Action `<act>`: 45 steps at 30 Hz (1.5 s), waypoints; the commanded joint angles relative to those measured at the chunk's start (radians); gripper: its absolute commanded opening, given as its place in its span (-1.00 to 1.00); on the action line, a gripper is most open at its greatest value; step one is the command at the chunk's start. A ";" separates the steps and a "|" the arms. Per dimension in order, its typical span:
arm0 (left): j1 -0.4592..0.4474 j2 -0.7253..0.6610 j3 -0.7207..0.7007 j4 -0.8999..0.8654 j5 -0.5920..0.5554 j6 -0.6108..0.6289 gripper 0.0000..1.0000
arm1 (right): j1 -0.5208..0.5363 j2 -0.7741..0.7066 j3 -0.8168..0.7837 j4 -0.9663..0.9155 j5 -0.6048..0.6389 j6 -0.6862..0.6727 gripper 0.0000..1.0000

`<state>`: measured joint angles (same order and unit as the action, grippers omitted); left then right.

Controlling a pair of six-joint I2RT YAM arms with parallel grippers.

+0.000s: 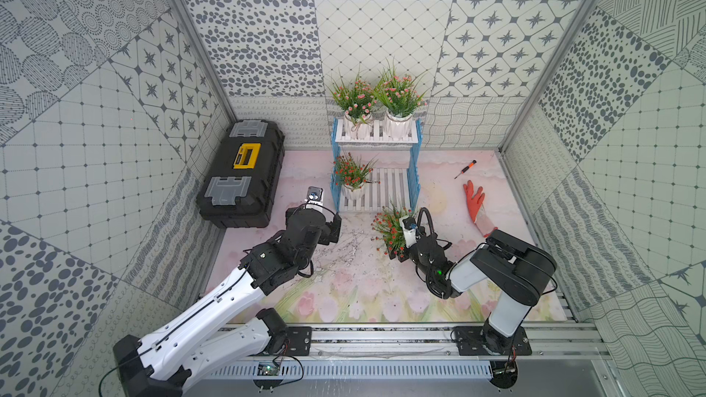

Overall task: Place the baby's breath potted plants on the rack by color
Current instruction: Pick up the baby's breath potted plant from the center of the board.

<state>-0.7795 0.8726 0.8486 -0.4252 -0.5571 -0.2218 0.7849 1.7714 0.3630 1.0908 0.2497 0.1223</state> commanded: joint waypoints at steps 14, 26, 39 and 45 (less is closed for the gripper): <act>0.000 -0.024 0.007 -0.019 -0.021 -0.026 0.97 | -0.009 0.026 0.016 0.057 -0.008 -0.009 0.38; 0.000 -0.026 0.005 -0.047 -0.027 -0.027 0.96 | -0.006 -0.195 0.025 -0.084 -0.015 -0.023 0.17; 0.000 -0.052 -0.024 -0.032 -0.036 -0.030 0.96 | -0.018 -0.290 0.172 -0.264 -0.042 -0.052 0.23; 0.000 -0.079 -0.032 -0.048 -0.039 -0.047 0.96 | -0.074 -0.165 0.318 -0.224 -0.092 -0.048 0.25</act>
<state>-0.7795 0.8139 0.8215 -0.4633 -0.5655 -0.2413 0.7364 1.5665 0.6132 0.7517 0.1829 0.0879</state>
